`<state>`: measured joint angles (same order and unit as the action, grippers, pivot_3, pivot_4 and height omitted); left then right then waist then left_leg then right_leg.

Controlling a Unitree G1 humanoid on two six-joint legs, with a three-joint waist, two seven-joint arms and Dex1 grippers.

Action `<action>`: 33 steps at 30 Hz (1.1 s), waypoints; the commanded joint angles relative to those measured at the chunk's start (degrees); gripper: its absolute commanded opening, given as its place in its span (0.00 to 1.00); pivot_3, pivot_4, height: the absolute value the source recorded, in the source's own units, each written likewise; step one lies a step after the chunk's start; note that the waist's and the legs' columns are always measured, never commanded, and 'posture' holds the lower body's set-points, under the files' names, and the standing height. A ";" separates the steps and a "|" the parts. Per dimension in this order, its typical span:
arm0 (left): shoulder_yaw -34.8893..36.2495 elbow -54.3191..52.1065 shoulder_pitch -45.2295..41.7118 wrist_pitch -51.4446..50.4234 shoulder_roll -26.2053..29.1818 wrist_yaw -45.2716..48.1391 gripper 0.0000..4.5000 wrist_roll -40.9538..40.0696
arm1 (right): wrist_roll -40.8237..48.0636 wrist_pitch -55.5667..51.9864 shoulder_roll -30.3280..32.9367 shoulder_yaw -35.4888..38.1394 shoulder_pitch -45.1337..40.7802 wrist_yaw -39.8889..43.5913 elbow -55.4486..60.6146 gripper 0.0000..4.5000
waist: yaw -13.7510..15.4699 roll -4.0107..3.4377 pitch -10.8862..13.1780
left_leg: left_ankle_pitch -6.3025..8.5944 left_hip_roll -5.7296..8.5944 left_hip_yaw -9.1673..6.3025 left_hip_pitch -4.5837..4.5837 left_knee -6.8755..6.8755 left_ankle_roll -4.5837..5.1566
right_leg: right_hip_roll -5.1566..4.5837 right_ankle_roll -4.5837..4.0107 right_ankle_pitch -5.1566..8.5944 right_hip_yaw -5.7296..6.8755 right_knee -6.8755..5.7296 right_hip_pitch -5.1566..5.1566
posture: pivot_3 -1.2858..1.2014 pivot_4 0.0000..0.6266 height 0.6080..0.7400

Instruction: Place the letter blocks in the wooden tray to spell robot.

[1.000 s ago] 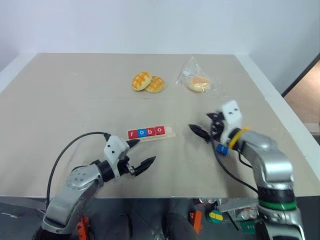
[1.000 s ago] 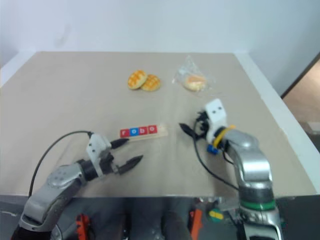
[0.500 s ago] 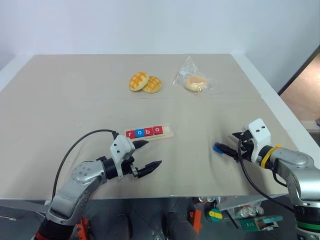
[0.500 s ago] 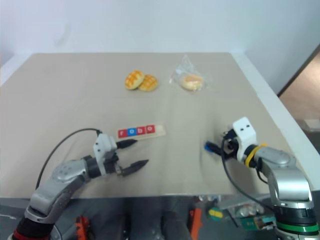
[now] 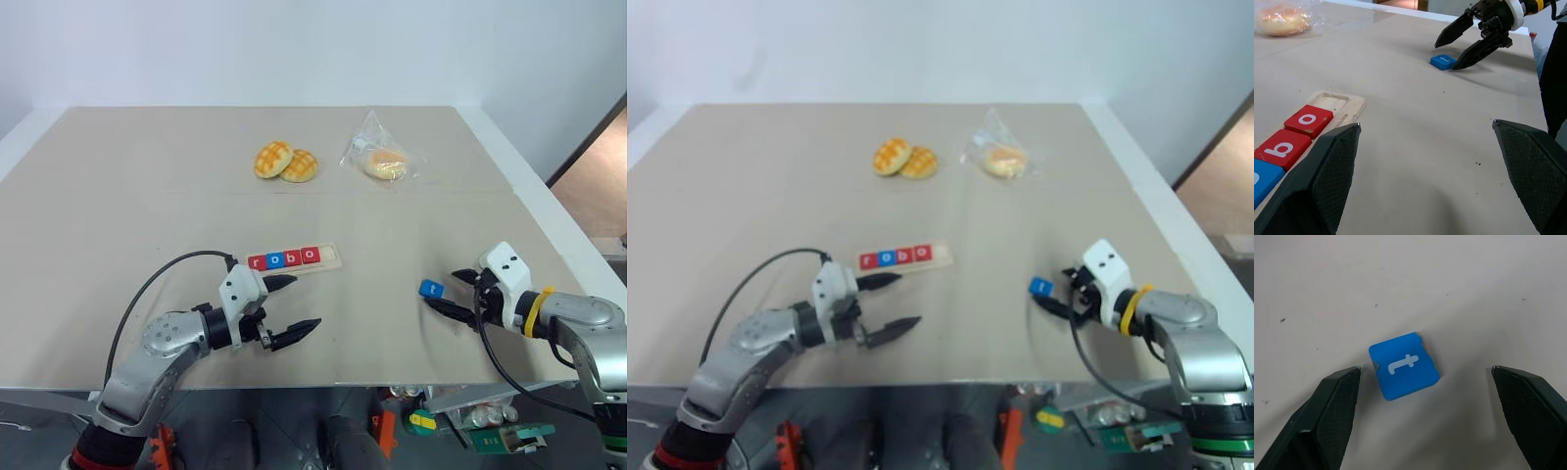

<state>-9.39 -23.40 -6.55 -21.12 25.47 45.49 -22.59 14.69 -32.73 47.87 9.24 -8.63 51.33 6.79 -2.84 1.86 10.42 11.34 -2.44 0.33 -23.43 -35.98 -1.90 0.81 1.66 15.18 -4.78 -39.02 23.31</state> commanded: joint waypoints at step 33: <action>3.79 0.90 -0.22 -3.95 -7.54 -14.50 1.00 1.27 | -9.40 20.13 -16.57 -25.26 -40.94 9.42 -30.82 0.26 | -0.22 0.03 0.01 | -0.07 -0.17 0.12 0.01 -0.30 0.07 | 0.19 0.00 -0.38 -0.09 0.01 -0.02 | 0.52 0.24 1.00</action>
<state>-6.57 -20.16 -7.05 -25.00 18.15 32.00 -20.87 7.87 -18.96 31.35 -14.46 -47.83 57.33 -17.36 -3.05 1.89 10.44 11.28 -2.61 0.41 -23.44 -36.28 -1.83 1.01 1.66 14.84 -4.84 -39.00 23.28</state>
